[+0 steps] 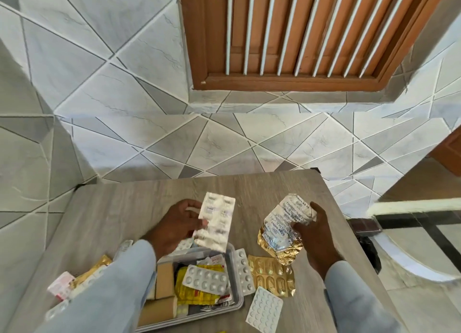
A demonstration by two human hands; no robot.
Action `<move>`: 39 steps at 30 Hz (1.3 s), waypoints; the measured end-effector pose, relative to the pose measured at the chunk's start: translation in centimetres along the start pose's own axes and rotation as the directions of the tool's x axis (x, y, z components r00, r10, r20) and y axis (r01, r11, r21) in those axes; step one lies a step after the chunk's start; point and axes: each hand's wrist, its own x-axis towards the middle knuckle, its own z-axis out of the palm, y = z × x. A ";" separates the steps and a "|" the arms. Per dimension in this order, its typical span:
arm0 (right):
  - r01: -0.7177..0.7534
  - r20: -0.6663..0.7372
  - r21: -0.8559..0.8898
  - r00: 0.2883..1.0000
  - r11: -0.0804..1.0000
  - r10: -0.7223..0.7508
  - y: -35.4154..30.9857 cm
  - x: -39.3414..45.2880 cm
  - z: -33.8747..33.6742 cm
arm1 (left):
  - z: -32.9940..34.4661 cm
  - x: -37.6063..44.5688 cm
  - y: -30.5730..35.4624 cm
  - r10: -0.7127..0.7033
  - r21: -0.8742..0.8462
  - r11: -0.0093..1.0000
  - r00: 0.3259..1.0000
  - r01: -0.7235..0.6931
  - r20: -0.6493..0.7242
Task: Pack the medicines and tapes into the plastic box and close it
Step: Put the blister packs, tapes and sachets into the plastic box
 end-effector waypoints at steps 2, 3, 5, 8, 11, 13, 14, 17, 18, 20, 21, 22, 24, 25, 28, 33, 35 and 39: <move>-0.021 -0.003 0.090 1.000 0.996 0.021 -0.2 -0.6 0.5 | -0.6 -3.1 -1.6 -0.084 0.016 0.996 0.993 0.083 0.078; -0.035 -0.002 0.122 0.999 0.992 0.036 -0.3 -0.9 0.8 | -0.8 -4.2 -2.8 -0.125 0.014 0.992 0.986 0.124 0.113; -0.070 0.019 0.166 0.998 0.984 0.067 -0.3 -1.9 1.4 | -0.8 -6.3 -5.0 -0.194 -0.017 0.980 0.972 0.198 0.133; -0.127 0.115 0.204 0.988 0.971 0.105 0.7 -3.2 2.4 | 0.2 -7.8 -7.3 -0.222 0.024 0.975 0.975 0.222 -0.023; -0.173 0.161 0.194 0.977 0.966 0.143 1.4 -5.3 4.4 | 1.0 -7.3 -9.0 -0.163 0.205 0.959 0.973 0.195 -0.166; -0.161 0.204 0.122 0.970 0.979 0.134 2.0 -6.8 6.2 | 1.2 -7.2 -9.4 -0.075 0.423 0.892 0.975 0.159 -0.207; -0.155 0.213 0.097 0.968 0.983 0.132 2.3 -7.4 7.0 | 1.2 -7.2 -9.6 -0.023 0.513 0.849 0.979 0.126 -0.204; -0.164 0.197 0.079 0.970 0.983 0.146 3.5 -8.6 8.9 | 0.2 -7.1 -10.3 0.053 0.634 0.772 0.987 0.054 -0.149; -0.160 0.191 0.090 0.971 0.983 0.141 3.9 -8.8 9.2 | -0.3 -6.9 -10.5 0.039 0.638 0.768 0.992 0.049 -0.124; -0.157 0.168 0.126 0.977 0.979 0.135 4.6 -8.8 9.4 | -1.0 -6.6 -10.8 -0.017 0.628 0.776 0.998 0.053 -0.064; -0.151 0.154 0.137 0.980 0.979 0.129 4.8 -8.8 9.5 | -1.1 -6.9 -10.6 -0.038 0.634 0.772 0.999 0.041 -0.019; -0.141 0.135 0.155 0.984 0.978 0.120 4.9 -8.7 9.2 | -0.9 -7.0 -10.4 -0.049 0.648 0.761 0.999 0.024 0.020; -0.122 0.099 0.178 0.989 0.976 0.106 4.8 -8.5 8.7 | -0.3 -7.1 -10.3 -0.050 0.668 0.744 0.997 -0.001 0.057; -0.129 0.093 0.172 0.989 0.977 0.114 4.6 -8.6 8.5 | 0.0 -7.1 -10.5 -0.045 0.668 0.744 0.998 0.001 0.049; -0.114 0.116 0.136 0.988 0.984 0.099 3.9 -8.8 8.4 | 1.0 -7.1 -10.5 -0.016 0.640 0.768 1.000 0.011 0.001; -0.105 0.140 0.063 0.985 0.992 0.096 4.3 -9.9 8.9 | 1.4 -6.8 -10.7 0.044 0.692 0.721 0.999 -0.026 -0.008; -0.139 0.106 0.004 0.985 0.990 0.138 4.8 -10.1 8.8 | 0.4 -6.8 -10.2 0.056 0.695 0.719 0.998 -0.014 -0.037; -0.097 0.168 -0.173 0.978 0.980 0.127 4.8 -10.6 9.5 | -1.3 -7.1 -8.1 -0.063 0.319 0.942 0.989 0.102 -0.130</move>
